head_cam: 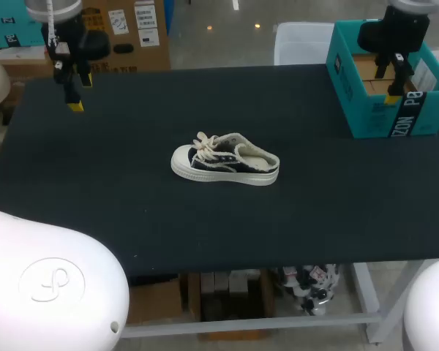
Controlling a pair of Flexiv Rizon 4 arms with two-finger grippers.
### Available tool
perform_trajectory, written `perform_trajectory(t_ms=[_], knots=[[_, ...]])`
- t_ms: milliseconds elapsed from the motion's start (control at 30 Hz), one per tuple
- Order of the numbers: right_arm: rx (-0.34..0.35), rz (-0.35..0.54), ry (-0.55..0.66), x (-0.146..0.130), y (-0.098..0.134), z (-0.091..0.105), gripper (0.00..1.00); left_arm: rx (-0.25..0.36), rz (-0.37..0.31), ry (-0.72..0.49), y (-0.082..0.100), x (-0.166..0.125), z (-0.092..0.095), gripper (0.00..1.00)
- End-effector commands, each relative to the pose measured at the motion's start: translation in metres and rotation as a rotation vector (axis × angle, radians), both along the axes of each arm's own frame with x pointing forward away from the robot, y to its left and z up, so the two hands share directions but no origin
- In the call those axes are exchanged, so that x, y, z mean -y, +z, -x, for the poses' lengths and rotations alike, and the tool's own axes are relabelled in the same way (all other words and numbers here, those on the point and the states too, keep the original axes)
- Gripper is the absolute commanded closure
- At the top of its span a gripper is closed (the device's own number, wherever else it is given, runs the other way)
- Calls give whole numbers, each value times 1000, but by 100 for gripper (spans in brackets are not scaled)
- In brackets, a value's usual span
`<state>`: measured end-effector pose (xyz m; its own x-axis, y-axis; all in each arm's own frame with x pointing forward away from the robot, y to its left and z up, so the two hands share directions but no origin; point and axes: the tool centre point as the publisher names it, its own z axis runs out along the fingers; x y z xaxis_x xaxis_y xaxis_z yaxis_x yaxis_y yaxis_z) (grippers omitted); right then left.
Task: Open the shoe tongue, take the insole out of the shoe, put the insole back into the shoe, and pack the shoe into the shoebox
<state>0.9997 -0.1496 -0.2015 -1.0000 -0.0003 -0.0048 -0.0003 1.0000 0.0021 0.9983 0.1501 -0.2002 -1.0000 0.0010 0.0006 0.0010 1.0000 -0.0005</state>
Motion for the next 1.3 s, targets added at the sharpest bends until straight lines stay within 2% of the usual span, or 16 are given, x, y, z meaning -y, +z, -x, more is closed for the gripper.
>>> perform_trajectory(t_ms=[33, 833, 1133, 1233, 1300], knots=[[-2, 2, 0, 0, 1, 0, 0, 0, 0, 0, 0, 0, 0, 0], [-11, -14, 6, -6, 0, 2, 0, 1, 7, -2, 1, 0, 0, 0], [-24, -45, -18, -24, -5, 18, 0, -3, 10, -21, 2, 5, 3, 0], [-1, -70, -34, -32, -6, 27, 0, -7, 17, -36, 3, 8, 5, 0], [31, -126, -38, -38, -7, 35, 0, -7, 21, -53, 4, 12, 7, 0]])
